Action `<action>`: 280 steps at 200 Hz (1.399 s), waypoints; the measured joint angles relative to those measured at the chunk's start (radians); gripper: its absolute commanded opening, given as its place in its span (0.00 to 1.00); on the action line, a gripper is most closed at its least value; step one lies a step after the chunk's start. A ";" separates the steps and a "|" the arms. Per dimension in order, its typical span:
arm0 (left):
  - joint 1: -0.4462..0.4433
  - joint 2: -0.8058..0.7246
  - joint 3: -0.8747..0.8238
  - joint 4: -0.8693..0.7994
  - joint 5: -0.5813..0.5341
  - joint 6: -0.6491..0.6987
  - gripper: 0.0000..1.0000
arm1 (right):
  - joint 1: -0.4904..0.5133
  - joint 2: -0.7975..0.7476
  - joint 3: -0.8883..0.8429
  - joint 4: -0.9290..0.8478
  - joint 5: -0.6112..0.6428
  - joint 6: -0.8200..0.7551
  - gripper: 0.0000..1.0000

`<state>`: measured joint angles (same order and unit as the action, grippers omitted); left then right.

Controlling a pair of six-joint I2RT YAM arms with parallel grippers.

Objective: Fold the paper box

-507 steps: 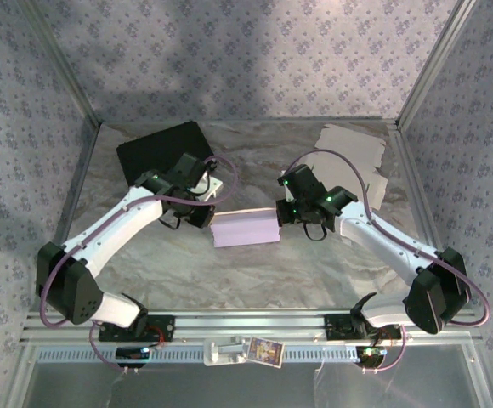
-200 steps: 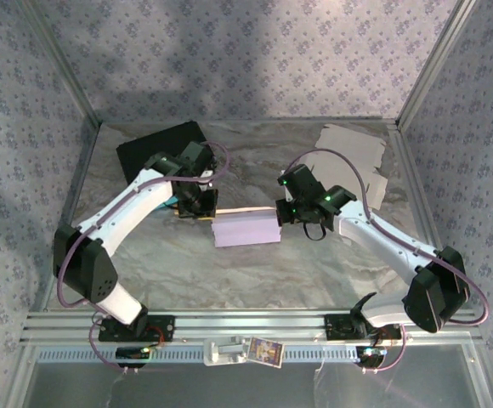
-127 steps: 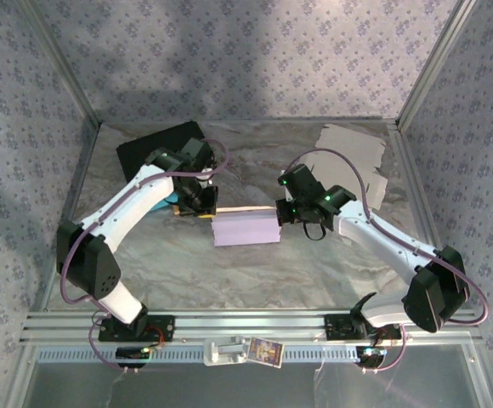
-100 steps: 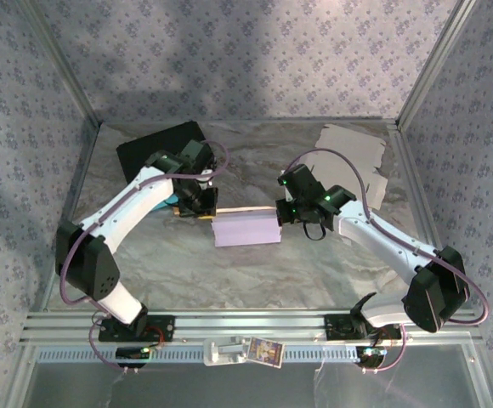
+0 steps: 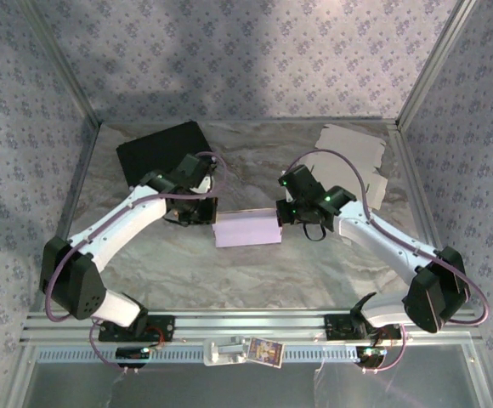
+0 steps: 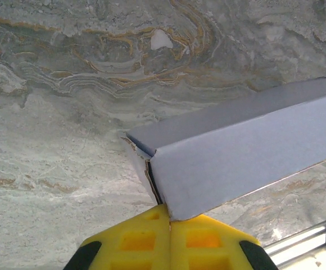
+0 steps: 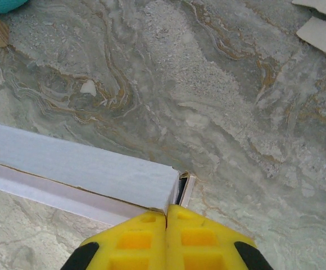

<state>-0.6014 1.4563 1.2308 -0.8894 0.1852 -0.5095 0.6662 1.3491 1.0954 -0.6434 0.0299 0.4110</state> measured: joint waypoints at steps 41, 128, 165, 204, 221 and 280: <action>-0.027 -0.003 -0.006 0.017 -0.003 0.003 0.00 | -0.016 -0.109 -0.001 -0.034 -0.063 0.162 0.37; -0.063 -0.003 -0.006 0.020 -0.021 0.000 0.00 | -0.219 -0.252 -0.232 0.102 -0.337 0.958 0.64; -0.068 -0.003 -0.006 0.020 -0.025 -0.002 0.00 | -0.219 -0.247 -0.283 0.188 -0.386 1.122 0.61; -0.068 -0.004 -0.006 0.021 -0.025 -0.006 0.00 | -0.220 -0.238 -0.308 0.259 -0.396 1.183 0.49; -0.069 -0.004 -0.006 0.021 -0.025 -0.008 0.00 | -0.222 -0.229 -0.316 0.270 -0.406 1.189 0.45; -0.069 -0.004 -0.006 0.021 -0.025 -0.016 0.06 | -0.229 -0.208 -0.332 0.309 -0.416 1.173 0.35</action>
<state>-0.6701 1.4521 1.2247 -0.8680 0.1604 -0.5255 0.4377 1.1412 0.7635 -0.3340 -0.3859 1.5845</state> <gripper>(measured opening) 0.046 0.375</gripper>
